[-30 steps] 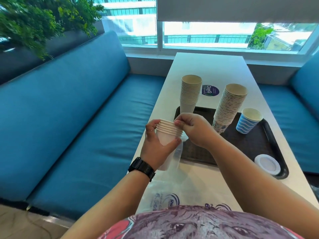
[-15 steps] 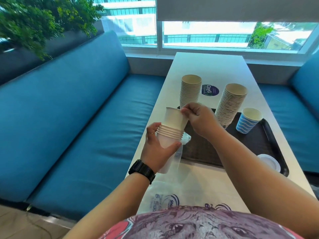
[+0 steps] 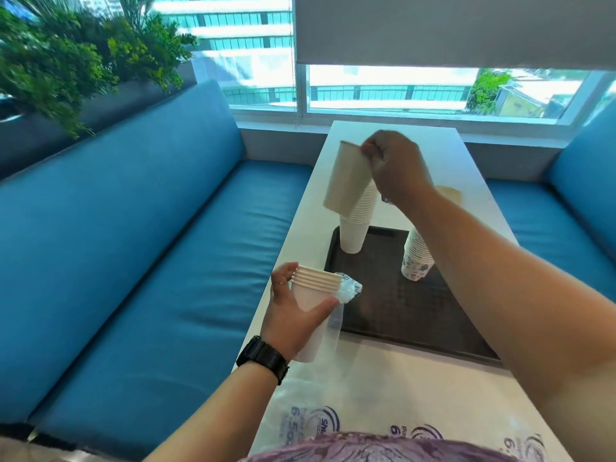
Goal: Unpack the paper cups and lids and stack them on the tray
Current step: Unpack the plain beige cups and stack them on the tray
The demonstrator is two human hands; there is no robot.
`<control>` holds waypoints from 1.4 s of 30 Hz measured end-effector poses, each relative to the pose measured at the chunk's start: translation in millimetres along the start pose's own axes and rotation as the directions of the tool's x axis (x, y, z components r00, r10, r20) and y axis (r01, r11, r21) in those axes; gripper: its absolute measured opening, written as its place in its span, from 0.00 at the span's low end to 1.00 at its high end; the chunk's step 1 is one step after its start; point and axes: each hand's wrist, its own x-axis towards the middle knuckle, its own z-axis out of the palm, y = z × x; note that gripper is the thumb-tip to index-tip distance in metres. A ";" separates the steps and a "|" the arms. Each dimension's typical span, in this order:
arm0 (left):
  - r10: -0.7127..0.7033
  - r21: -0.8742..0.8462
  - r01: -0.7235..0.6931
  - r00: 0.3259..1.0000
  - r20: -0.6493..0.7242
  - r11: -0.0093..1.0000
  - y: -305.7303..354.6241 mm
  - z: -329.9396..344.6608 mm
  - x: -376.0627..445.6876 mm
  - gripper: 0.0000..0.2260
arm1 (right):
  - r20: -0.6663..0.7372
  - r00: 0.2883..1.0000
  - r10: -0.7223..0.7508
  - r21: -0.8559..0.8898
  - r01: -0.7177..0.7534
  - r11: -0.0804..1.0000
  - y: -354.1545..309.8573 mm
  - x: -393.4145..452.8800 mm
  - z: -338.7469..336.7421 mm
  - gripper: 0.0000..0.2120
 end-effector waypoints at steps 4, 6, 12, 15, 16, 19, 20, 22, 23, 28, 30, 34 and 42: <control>0.010 -0.020 -0.011 1.000 -0.012 1.000 -4.9 2.4 4.5 0.35 | -0.082 0.995 -0.063 -0.126 0.052 0.991 3.2 32.6 -2.0 0.10; 0.007 -0.023 -0.007 1.000 -0.013 1.000 -6.5 2.5 5.9 0.35 | -0.100 0.990 -0.100 -0.181 0.081 0.980 4.4 43.5 -0.1 0.10; -0.029 0.010 0.029 1.000 0.009 1.000 -7.7 3.8 8.8 0.34 | -0.008 0.983 -0.185 -0.365 0.169 0.915 30.0 54.5 21.9 0.12; -0.024 0.018 0.024 1.000 0.007 1.000 -8.3 4.4 11.4 0.34 | 0.089 0.984 -0.153 -0.407 0.176 0.896 44.7 46.1 36.4 0.12; -0.022 0.020 0.022 1.000 0.005 1.000 -8.5 4.6 12.2 0.33 | 0.116 0.983 -0.139 -0.416 0.175 0.892 48.0 41.5 40.7 0.12; -0.023 0.037 0.023 1.000 0.008 0.999 -9.1 5.9 13.2 0.34 | 0.186 0.979 -0.084 -0.434 0.159 0.887 56.7 27.7 52.5 0.11; -0.023 0.043 0.022 1.000 0.011 0.999 -9.5 6.4 12.9 0.35 | 0.209 0.975 -0.068 -0.441 0.156 0.884 59.3 23.7 56.0 0.11; -0.020 0.046 0.019 1.000 0.009 0.999 -9.8 7.5 12.4 0.35 | 0.236 0.970 -0.049 -0.445 0.153 0.882 64.2 17.4 61.7 0.11; -0.017 0.043 0.017 1.000 0.006 0.999 -9.6 7.9 12.1 0.35 | 0.240 0.970 -0.045 -0.443 0.150 0.884 66.1 15.6 63.9 0.11; -0.015 0.023 0.015 1.000 0.014 1.000 -8.1 6.6 10.6 0.33 | 0.238 0.970 -0.038 -0.471 0.149 0.870 70.5 13.4 67.6 0.12; -0.014 0.010 0.014 1.000 0.003 1.000 -8.3 5.6 10.4 0.34 | 0.247 0.967 -0.060 -0.475 0.174 0.863 70.8 9.1 66.7 0.16; -0.007 -0.024 0.006 1.000 -0.021 1.000 -4.4 4.7 9.2 0.36 | 0.164 0.976 -0.140 -0.375 0.193 0.907 62.9 -12.2 64.2 0.17; 0.009 -0.025 -0.010 1.000 -0.030 1.000 3.6 3.8 6.2 0.37 | 0.295 0.955 -0.041 0.020 0.037 0.999 16.9 -92.9 41.0 0.10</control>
